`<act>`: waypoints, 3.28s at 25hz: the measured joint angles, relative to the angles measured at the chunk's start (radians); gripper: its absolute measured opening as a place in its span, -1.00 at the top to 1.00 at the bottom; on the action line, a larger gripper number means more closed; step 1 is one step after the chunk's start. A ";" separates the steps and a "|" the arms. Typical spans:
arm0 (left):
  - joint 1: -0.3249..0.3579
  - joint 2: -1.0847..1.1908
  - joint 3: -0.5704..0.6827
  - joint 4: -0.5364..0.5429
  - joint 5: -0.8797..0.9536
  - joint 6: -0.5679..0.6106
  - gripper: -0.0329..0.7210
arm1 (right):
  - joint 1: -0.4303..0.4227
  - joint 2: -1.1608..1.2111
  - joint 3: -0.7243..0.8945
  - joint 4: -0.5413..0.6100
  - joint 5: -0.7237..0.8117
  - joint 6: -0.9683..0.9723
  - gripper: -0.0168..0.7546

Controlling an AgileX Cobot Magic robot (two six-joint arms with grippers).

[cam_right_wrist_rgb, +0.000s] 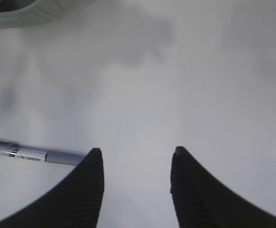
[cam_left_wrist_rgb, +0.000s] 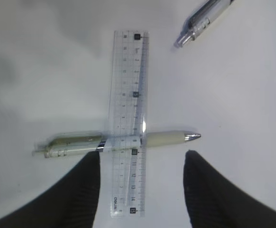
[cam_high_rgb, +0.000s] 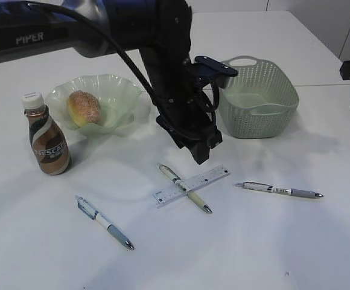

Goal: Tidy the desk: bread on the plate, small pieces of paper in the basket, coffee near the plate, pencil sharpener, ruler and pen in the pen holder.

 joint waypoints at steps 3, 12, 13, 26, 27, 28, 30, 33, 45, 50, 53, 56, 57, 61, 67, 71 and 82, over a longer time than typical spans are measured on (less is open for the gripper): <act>-0.004 0.018 -0.004 0.000 -0.018 0.005 -0.13 | 0.000 0.000 0.000 0.000 0.000 0.000 -0.01; -0.046 0.069 -0.008 0.075 -0.041 0.005 -0.13 | 0.000 0.000 0.000 0.009 -0.004 0.002 -0.01; -0.048 0.076 -0.009 0.081 -0.043 0.005 -0.13 | 0.000 0.000 0.000 0.009 -0.004 0.002 -0.01; -0.049 0.084 -0.009 0.097 -0.043 -0.001 -0.13 | 0.000 0.000 0.000 -0.006 -0.006 0.002 -0.01; -0.049 0.084 -0.009 0.095 -0.047 -0.001 -0.13 | 0.000 0.000 0.000 -0.018 -0.008 0.002 -0.01; -0.049 0.084 -0.009 0.095 -0.053 -0.001 -0.13 | 0.000 0.000 0.000 -0.018 -0.008 0.002 -0.01; -0.049 0.084 -0.009 0.095 -0.071 -0.001 -0.13 | 0.000 0.000 0.000 -0.033 -0.016 0.002 -0.01; -0.049 0.084 -0.009 0.095 -0.096 -0.001 -0.13 | 0.000 0.000 0.000 -0.044 -0.016 0.002 -0.01; -0.049 0.149 -0.010 0.122 -0.115 -0.001 -0.13 | 0.000 -0.010 0.000 -0.052 -0.016 0.004 -0.01; -0.049 0.169 -0.010 0.131 -0.119 -0.001 -0.13 | 0.000 -0.010 0.000 -0.054 -0.016 0.004 -0.01; -0.049 0.171 -0.010 0.131 -0.128 -0.001 -0.13 | 0.000 -0.010 0.000 -0.054 -0.016 0.004 -0.01; -0.049 0.171 -0.010 0.132 -0.139 -0.001 -0.13 | 0.000 -0.010 0.000 -0.054 -0.016 0.004 -0.01; -0.049 0.171 -0.010 0.132 -0.147 -0.001 -0.13 | 0.000 -0.010 0.000 -0.054 -0.016 0.004 -0.01; -0.049 0.171 -0.010 0.133 -0.150 -0.001 -0.13 | 0.000 -0.010 0.000 -0.054 -0.016 0.006 -0.01; -0.049 0.183 -0.010 0.129 -0.153 -0.001 -0.13 | 0.000 -0.010 0.000 -0.054 -0.016 0.006 -0.01; -0.049 0.185 -0.010 0.122 -0.155 -0.001 -0.13 | 0.000 -0.010 0.000 -0.054 -0.016 0.006 -0.01; -0.049 0.185 -0.010 0.114 -0.155 -0.001 -0.13 | 0.000 -0.010 0.000 -0.051 -0.016 0.012 -0.01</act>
